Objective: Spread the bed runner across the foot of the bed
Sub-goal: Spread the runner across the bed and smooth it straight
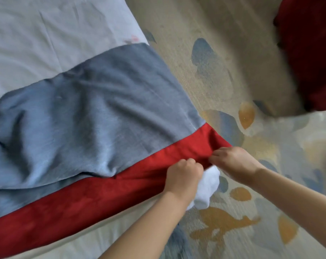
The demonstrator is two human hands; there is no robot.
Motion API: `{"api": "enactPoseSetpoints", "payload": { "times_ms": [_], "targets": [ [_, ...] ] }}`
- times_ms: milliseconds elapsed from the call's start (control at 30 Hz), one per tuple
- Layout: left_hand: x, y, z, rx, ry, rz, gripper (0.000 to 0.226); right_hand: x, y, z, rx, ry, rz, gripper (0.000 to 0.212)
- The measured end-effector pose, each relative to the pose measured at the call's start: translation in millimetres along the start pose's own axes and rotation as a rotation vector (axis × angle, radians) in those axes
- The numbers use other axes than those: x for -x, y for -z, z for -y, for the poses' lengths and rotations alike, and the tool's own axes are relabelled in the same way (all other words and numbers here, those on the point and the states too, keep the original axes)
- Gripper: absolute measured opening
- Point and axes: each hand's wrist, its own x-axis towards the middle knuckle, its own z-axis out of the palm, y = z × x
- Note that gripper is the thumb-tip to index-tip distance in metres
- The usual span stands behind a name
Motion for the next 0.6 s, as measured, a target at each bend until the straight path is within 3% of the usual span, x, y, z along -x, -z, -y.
{"api": "enactPoseSetpoints", "payload": {
  "times_ms": [100, 233, 400, 467, 533, 600],
  "targets": [
    [11.1, -8.7, -14.1, 0.041, -0.051, 0.066, 0.047, 28.3, -14.8, 10.8, -0.049, -0.070, 0.016, 0.032],
    [20.0, -8.7, -10.9, 0.098, -0.039, 0.029, 0.041, 32.3, -19.5, 25.1, -0.114, -0.100, -0.026, 0.008],
    [33.3, -3.4, -3.9, 0.063, -0.135, 0.143, 0.041, 26.3, -26.2, 28.2, -0.091, -0.137, 0.238, 0.043],
    [32.9, -2.1, 1.6, 0.053, -0.182, 0.130, 0.033, 11.2, -12.2, 31.5, -0.031, -0.088, 0.336, 0.038],
    [28.0, 0.1, 12.1, 0.049, -0.197, 0.069, 0.034, -6.9, 0.4, 25.4, 0.039, 0.014, 0.450, 0.012],
    [20.2, 9.9, 30.1, 0.081, -0.160, -0.012, 0.038, -26.7, 15.3, 19.4, -0.014, 0.113, 0.449, 0.038]
  ]
}}
